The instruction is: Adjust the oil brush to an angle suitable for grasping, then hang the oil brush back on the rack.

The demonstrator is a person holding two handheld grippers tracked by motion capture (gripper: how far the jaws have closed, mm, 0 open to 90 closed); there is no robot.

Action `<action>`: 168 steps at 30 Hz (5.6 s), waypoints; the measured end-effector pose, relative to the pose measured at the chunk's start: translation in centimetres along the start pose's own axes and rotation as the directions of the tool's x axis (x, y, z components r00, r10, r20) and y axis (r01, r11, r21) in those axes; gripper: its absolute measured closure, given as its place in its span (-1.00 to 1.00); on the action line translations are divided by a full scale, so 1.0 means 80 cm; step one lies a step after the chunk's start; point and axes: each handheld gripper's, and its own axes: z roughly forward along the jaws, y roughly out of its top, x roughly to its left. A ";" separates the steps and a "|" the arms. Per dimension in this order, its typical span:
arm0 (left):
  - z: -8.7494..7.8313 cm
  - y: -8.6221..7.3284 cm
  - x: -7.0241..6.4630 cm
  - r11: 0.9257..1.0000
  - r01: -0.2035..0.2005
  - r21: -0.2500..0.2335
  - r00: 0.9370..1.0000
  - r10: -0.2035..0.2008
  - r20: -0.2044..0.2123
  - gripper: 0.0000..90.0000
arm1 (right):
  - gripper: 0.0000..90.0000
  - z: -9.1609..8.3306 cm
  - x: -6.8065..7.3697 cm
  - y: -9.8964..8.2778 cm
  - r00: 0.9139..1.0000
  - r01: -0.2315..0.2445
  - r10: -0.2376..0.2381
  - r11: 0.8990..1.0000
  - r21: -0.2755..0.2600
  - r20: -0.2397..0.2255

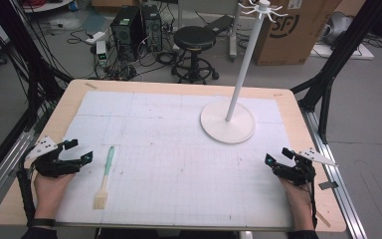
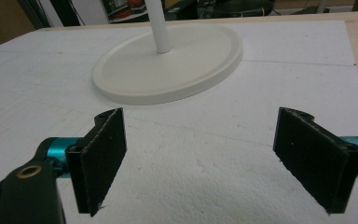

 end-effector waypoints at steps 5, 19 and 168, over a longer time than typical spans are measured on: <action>0.000 0.000 -0.001 1.000 -0.011 0.004 1.000 0.011 -0.001 -0.63 | -0.63 0.000 0.000 0.000 1.000 -0.002 0.002 1.000 0.001 0.000; -0.004 0.005 -0.009 0.998 0.009 0.057 1.000 -0.010 0.021 -0.57 | -0.63 0.002 -0.002 0.001 1.000 -0.028 0.028 0.999 0.016 -0.001; -0.013 0.039 -0.088 0.998 0.020 0.053 1.000 -0.021 0.018 -0.52 | -0.62 0.003 0.002 0.001 1.000 -0.012 0.011 1.000 0.023 0.027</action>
